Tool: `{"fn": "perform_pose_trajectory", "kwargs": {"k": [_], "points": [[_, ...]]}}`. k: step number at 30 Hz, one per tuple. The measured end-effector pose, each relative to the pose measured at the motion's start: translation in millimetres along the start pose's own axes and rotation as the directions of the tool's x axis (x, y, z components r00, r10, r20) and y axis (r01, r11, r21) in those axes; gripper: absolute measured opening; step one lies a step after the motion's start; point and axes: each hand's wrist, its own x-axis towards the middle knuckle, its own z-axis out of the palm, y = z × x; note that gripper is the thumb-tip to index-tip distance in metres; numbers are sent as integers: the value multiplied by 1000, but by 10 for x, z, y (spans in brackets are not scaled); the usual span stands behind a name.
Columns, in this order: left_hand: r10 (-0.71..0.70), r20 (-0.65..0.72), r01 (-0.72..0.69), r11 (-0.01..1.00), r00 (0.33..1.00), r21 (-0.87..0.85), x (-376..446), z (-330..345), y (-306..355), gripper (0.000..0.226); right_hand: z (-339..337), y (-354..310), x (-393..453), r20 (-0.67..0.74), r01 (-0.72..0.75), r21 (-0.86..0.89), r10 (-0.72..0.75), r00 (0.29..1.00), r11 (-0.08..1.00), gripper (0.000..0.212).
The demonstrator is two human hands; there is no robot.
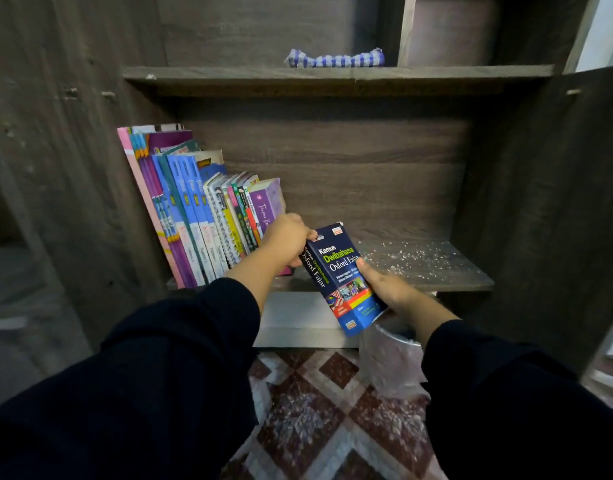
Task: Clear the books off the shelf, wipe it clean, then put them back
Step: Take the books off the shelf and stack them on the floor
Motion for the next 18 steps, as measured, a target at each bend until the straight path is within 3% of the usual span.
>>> {"fn": "perform_pose_trajectory", "kwargs": {"k": [4, 7, 11, 13, 18], "points": [[-131, 177, 123, 991, 975, 57, -156, 147, -382, 17, 1, 381, -140, 30, -64, -132, 68, 997, 989, 57], [-196, 307, 141, 971, 931, 192, -199, 272, -631, 17, 22, 767, -114, 36, -129, -114, 134, 990, 985, 52], [-254, 369, 99, 916, 894, 389, -73, 418, -872, 37, 73, 1304, 87, -33, -190, -130, 187, 982, 973, 53], [-249, 407, 52, 897, 879, 438, 29, 479, -1003, 36, 126, 1558, 240, -30, -215, -176, 213, 977, 961, 57], [-257, 466, -21, 859, 847, 512, 341, 598, -1318, 25, 330, 1980, 424, -42, -282, -206, 279, 959, 937, 36]]}}
